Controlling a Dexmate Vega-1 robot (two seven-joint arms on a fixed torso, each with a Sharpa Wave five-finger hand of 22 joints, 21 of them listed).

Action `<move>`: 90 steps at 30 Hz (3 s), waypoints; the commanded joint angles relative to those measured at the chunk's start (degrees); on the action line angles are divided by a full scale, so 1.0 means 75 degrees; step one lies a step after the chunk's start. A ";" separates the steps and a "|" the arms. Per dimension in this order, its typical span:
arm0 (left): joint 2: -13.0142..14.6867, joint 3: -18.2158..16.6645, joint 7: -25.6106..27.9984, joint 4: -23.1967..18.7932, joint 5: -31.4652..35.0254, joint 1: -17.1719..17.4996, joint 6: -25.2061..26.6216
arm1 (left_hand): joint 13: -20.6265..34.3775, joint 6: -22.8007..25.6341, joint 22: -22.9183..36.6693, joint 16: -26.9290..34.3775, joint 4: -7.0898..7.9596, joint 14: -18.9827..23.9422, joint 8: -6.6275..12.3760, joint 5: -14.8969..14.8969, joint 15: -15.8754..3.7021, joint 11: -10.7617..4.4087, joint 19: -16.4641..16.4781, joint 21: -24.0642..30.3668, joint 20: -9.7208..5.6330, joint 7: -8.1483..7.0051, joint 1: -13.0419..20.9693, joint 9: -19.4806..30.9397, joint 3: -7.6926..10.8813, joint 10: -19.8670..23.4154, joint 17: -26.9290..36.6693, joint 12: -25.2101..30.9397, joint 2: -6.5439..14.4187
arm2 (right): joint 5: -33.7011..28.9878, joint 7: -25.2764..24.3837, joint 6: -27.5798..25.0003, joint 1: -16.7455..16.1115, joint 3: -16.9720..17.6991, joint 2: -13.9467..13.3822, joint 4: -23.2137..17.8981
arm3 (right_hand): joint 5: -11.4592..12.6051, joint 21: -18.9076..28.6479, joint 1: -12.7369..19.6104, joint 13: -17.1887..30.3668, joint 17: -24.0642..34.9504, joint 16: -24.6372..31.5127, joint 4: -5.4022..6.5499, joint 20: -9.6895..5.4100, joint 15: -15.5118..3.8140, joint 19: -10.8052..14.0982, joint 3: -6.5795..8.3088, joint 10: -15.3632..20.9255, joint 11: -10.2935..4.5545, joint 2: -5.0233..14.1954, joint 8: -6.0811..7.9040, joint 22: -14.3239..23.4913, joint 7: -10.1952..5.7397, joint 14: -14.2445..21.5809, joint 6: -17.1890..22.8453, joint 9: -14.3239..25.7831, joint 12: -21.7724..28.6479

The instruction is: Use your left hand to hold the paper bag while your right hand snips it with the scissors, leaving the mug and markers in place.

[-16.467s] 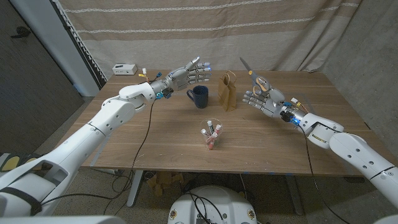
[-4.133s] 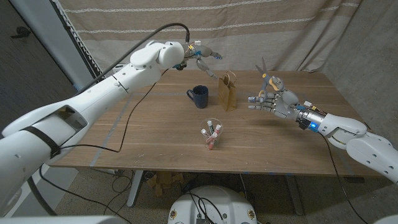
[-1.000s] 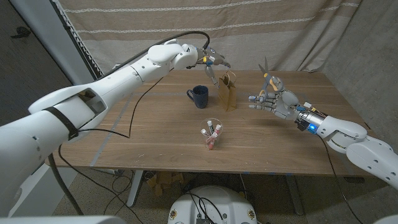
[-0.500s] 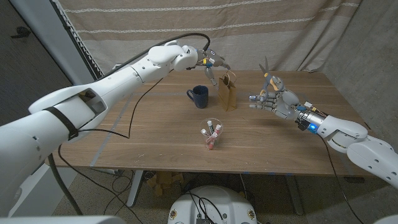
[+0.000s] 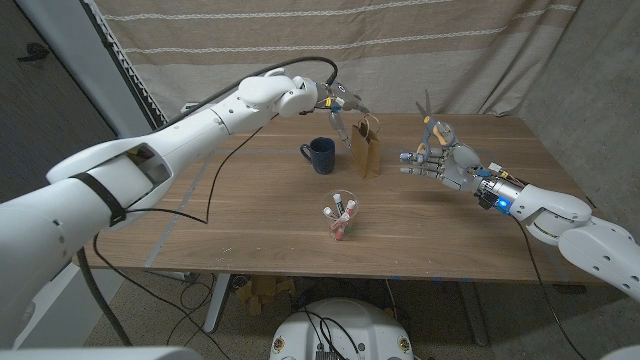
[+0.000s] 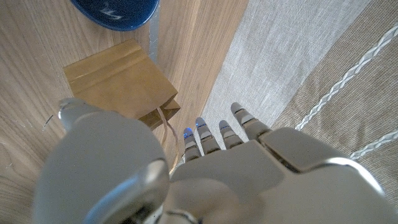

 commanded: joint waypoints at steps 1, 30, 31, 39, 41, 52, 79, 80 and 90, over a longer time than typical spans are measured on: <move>-0.0139 0.0096 0.0196 0.0278 0.0006 -0.0079 -0.0112 | 0.0014 0.0005 0.0001 0.0023 -0.0007 -0.0003 0.0050 -0.0043 -0.0797 -0.0066 0.0077 -0.0026 -0.0586 -0.0047 -0.0020 0.0027 0.0055 0.0022 0.0011 0.0040 0.0039 | -0.0020 -0.0083 -0.0076 0.0123 -0.0083 0.0008 -0.0006 | -0.0016 -0.0015 0.0043 0.0046 -0.0001 -0.0019 -0.0060 0.0016 0.0018 0.0046 0.0001 0.0054 0.0022 0.0045 0.0036 -0.0001 0.0056 0.0082 -0.0012 0.0034 -0.0009; -0.0217 0.0345 0.0361 0.0651 0.0000 -0.0161 -0.0094 | 0.0012 0.0242 0.0001 0.0032 -0.0107 0.0054 0.0124 -0.0076 -0.0962 -0.0202 0.0133 -0.0023 -0.0755 -0.0222 0.0153 0.0026 0.0185 0.0219 0.0003 0.0114 0.0223 | -0.0042 -0.0285 -0.0083 -0.0017 0.0009 -0.0019 -0.0163 | -0.0034 -0.0116 0.0056 0.0050 0.0003 -0.0081 -0.0073 0.0032 0.0007 0.0111 0.0001 0.0060 0.0022 0.0076 0.0030 0.0002 0.0055 0.0098 -0.0021 0.0036 -0.0062; -0.0223 0.0346 0.0350 0.0661 -0.0019 -0.0161 -0.0099 | 0.0012 0.0258 0.0001 0.0033 -0.0113 0.0058 0.0130 -0.0071 -0.0975 -0.0200 0.0140 -0.0021 -0.0770 -0.0235 0.0169 0.0026 0.0194 0.0225 0.0003 0.0116 0.0236 | -0.0050 -0.0312 -0.0096 -0.0037 0.0022 -0.0032 -0.0185 | -0.0035 -0.0123 0.0056 0.0050 0.0003 -0.0083 -0.0074 0.0034 0.0013 0.0106 0.0000 0.0064 0.0024 0.0078 0.0029 0.0002 0.0045 0.0101 -0.0016 0.0030 -0.0063; -0.0247 0.0408 0.0376 0.0727 -0.0031 -0.0183 -0.0182 | 0.0008 0.0281 0.0000 0.0031 -0.0174 0.0080 0.0124 -0.0013 -0.0999 -0.0233 0.0152 -0.0025 -0.0799 -0.0257 0.0331 0.0022 0.0268 0.0259 -0.0003 0.0119 0.0331 | -0.0043 -0.0358 -0.0108 -0.0101 0.0052 -0.0018 -0.0240 | -0.0040 -0.0152 0.0059 0.0051 0.0004 -0.0095 -0.0077 0.0038 0.0008 0.0111 0.0001 0.0071 0.0033 0.0086 0.0025 0.0002 0.0059 0.0110 -0.0016 0.0028 -0.0074; -0.0260 0.0414 0.0370 0.0756 -0.0060 -0.0192 -0.0212 | 0.0008 0.0301 -0.0001 0.0033 -0.0185 0.0089 0.0129 -0.0002 -0.1006 -0.0245 0.0156 -0.0025 -0.0805 -0.0267 0.0358 0.0021 0.0278 0.0264 -0.0004 0.0119 0.0346 | -0.0036 -0.0388 -0.0119 -0.0116 0.0059 -0.0010 -0.0261 | -0.0041 -0.0160 0.0061 0.0051 0.0004 -0.0099 -0.0078 0.0029 0.0014 0.0114 0.0000 0.0071 0.0032 0.0087 0.0027 0.0002 0.0065 0.0109 -0.0008 0.0027 -0.0077; -0.0366 0.0504 0.0425 0.1034 -0.0145 -0.0292 -0.0366 | 0.0006 0.0360 -0.0001 0.0042 -0.0217 0.0139 0.0137 0.0036 -0.0997 -0.0221 0.0162 -0.0028 -0.0793 -0.0281 0.0443 0.0019 0.0303 0.0286 -0.0004 0.0119 0.0394 | -0.0063 -0.0526 -0.0156 -0.0174 0.0095 0.0002 -0.0358 | -0.0048 -0.0204 0.0065 0.0052 0.0005 -0.0118 -0.0084 0.0037 0.0014 0.0131 0.0000 0.0081 0.0017 0.0098 0.0022 0.0003 0.0037 0.0121 0.0004 0.0012 -0.0095; -0.0272 0.0521 0.0260 0.0835 -0.0146 -0.0198 -0.0267 | 0.0071 0.0916 0.0032 0.0279 -0.0185 0.1238 0.0216 0.0156 -0.1183 -0.0520 0.0467 0.0046 -0.0533 -0.0357 0.0433 0.0019 0.0231 0.1591 0.0047 0.0537 0.0483 | -0.0042 -0.0476 -0.0243 -0.0016 0.0042 -0.0039 -0.0294 | -0.0063 -0.0298 0.0102 0.0055 0.0008 -0.0159 -0.0106 0.0032 0.0008 0.0175 0.0013 0.0110 0.0024 0.0137 0.0022 0.0006 0.0029 0.0138 0.0008 0.0011 -0.0131; -0.0272 0.0520 0.0261 0.0832 -0.0149 -0.0195 -0.0273 | 0.0080 0.0965 0.0033 0.0282 -0.0182 0.1271 0.0230 0.0159 -0.1191 -0.0522 0.0478 0.0048 -0.0524 -0.0355 0.0430 0.0019 0.0229 0.1666 0.0049 0.0562 0.0485 | -0.0025 -0.0455 -0.0241 -0.0014 0.0042 -0.0031 -0.0287 | -0.0063 -0.0300 0.0104 0.0055 0.0009 -0.0161 -0.0107 0.0032 0.0007 0.0178 0.0014 0.0112 0.0025 0.0138 0.0021 0.0006 0.0028 0.0137 0.0004 0.0013 -0.0131; -0.0090 0.0403 0.1144 0.0671 0.0026 0.0066 -0.0280 | 0.0294 0.1612 0.0079 0.0428 -0.0149 0.2154 0.0356 0.0225 -0.1396 -0.0556 0.0922 0.0173 -0.0437 -0.0413 0.0494 0.0028 0.0253 0.2736 0.0112 0.0911 0.0678 | -0.0030 -0.0469 -0.0216 -0.0069 0.0065 -0.0015 -0.0337 | -0.0065 -0.0329 0.0138 0.0057 0.0010 -0.0172 -0.0125 0.0022 0.0008 0.0198 0.0030 0.0117 0.0005 0.0161 0.0030 0.0007 0.0044 0.0145 -0.0001 0.0026 -0.0145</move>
